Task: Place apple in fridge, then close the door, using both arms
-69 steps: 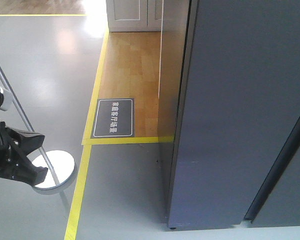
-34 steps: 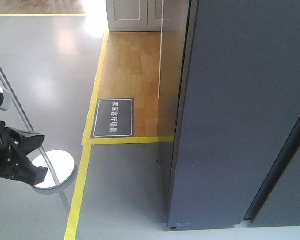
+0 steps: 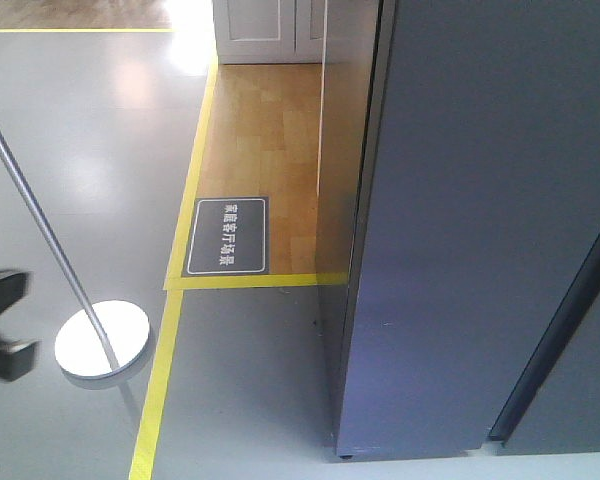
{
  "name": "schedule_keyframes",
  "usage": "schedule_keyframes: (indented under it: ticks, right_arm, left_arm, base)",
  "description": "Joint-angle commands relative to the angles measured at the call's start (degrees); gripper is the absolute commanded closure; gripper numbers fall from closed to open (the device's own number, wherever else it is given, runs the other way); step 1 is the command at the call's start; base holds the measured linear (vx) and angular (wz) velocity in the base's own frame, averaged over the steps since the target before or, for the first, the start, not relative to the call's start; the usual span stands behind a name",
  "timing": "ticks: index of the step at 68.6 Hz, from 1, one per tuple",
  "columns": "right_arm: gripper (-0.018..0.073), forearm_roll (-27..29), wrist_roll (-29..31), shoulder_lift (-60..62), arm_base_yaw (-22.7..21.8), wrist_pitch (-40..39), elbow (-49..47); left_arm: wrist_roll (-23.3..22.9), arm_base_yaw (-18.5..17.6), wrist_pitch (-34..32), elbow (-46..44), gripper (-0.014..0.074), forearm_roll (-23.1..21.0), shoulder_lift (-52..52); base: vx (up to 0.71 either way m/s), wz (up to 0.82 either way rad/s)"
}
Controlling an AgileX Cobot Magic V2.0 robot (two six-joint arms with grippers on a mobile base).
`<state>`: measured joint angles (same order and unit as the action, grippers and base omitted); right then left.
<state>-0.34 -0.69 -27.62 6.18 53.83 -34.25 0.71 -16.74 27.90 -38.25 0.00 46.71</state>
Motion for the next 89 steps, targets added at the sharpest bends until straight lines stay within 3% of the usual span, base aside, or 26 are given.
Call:
schedule_keyframes:
  ticks: [1,7,17,35,54,89]
  right_arm:
    - [0.0562,-0.1,0.2,-0.3,0.0,-3.1,-1.4]
    - [0.0562,-0.1,0.2,-0.3,0.0,-3.1,-1.4]
    - [0.0562,-0.1,0.2,-0.3,0.0,-3.1,-1.4]
    - [0.0562,-0.1,0.2,-0.3,0.0,-3.1,-1.4]
    - [0.0562,-0.1,0.2,-0.3,0.0,-3.1,-1.4]
    - [0.0562,-0.2,0.2,-0.3,0.0,-3.2,-1.4]
  left_arm:
    - [-3.3,3.6,-8.8,4.4,0.0603,0.0,-5.5]
    - [-6.3,7.0,-13.8,11.5,0.0603,0.0,-11.8]
    - [-6.9,11.3,-20.5,22.4,0.0603,0.0,-21.8]
    - [-6.9,15.4,-23.4,34.7,0.0603,0.0,-36.2]
    - [-6.9,17.4,-24.5,38.4,0.0603,0.0,-48.8]
    - [-5.5,18.3,-26.8,40.3,0.0603,0.0,-48.4]
  base:
    - [0.0,0.0]
    - [0.0,0.0]
    - [0.0,0.0]
    - [0.0,0.0]
    - [0.0,0.0]
    - [0.0,0.0]
